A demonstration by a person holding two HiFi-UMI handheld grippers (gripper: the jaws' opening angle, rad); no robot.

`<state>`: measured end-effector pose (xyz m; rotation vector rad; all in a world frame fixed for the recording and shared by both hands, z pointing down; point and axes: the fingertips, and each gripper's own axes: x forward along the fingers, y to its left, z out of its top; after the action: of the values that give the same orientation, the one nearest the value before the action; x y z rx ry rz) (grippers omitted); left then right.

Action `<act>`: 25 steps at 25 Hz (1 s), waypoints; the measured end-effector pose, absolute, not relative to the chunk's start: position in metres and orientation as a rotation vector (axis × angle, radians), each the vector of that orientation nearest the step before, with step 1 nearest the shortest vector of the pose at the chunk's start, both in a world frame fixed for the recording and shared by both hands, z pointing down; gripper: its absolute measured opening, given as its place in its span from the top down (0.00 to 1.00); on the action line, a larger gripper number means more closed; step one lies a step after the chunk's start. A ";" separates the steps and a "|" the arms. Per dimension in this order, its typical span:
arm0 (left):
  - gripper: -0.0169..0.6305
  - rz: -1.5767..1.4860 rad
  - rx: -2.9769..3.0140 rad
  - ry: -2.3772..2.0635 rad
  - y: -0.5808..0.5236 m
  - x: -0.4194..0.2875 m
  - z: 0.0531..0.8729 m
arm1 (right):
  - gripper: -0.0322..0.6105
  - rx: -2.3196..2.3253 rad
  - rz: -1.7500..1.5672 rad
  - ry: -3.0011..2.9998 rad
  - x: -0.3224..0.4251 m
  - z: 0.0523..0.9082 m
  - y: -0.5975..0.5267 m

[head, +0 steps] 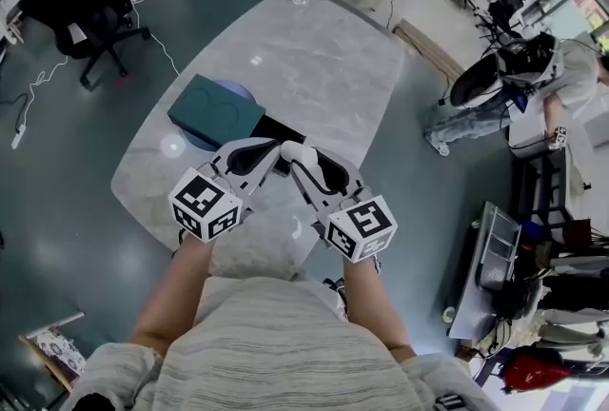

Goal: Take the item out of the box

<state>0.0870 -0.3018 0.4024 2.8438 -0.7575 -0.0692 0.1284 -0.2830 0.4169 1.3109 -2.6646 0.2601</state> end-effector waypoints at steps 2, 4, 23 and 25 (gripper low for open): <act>0.94 -0.073 2.847 -0.752 -0.300 0.087 0.402 | 0.68 1.329 0.255 -2.672 0.132 0.413 -0.282; 0.94 -0.067 2.852 -0.752 -0.299 0.086 0.401 | 0.68 1.345 0.258 -2.688 0.135 0.408 -0.280; 0.94 -0.029 2.943 -0.742 -0.287 0.091 0.390 | 0.68 1.366 0.080 -2.764 0.141 0.370 -0.263; 0.94 -0.027 2.943 -0.739 -0.286 0.092 0.391 | 0.68 1.370 0.072 -2.759 0.142 0.369 -0.262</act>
<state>0.0922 -0.2862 0.3914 2.9430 -0.7387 -0.0266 0.1417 -0.2618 0.3693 1.3699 -2.7593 0.0720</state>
